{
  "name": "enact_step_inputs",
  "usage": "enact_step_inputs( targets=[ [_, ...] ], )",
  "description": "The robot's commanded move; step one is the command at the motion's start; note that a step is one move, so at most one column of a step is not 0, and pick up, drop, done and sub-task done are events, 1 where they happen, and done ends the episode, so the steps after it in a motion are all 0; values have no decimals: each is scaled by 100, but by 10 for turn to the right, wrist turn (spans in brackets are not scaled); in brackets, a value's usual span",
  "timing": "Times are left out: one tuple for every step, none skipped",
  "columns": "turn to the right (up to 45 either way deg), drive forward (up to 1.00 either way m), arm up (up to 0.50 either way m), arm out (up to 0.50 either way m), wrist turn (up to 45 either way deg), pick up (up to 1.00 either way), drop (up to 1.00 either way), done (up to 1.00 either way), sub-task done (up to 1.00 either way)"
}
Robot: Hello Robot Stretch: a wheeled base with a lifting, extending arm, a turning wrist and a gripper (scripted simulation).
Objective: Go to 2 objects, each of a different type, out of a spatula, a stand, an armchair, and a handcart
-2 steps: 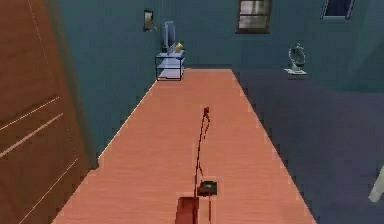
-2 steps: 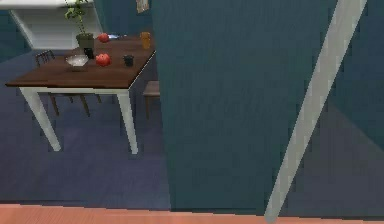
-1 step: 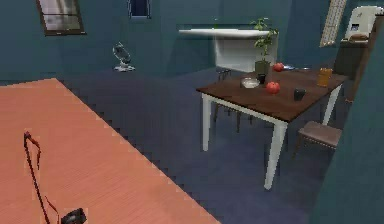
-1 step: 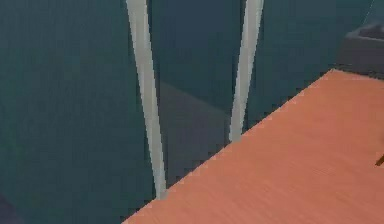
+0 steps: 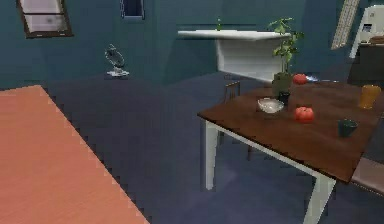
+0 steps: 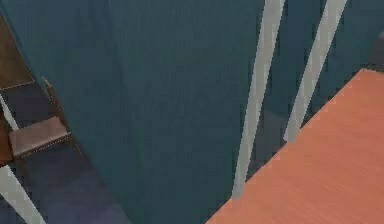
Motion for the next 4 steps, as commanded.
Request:
enact_step_inputs(
  targets=[
    [-270, 0, 0, 0, 0, 0, 0, 0, 0],
    [0, 75, 0, 0, 0, 0, 0, 0, 0],
    [-300, 0, 0, 0, 0, 0, 0, 0, 0],
    [0, 100, 0, 0, 0, 0, 0, 0, 0]
  ],
)
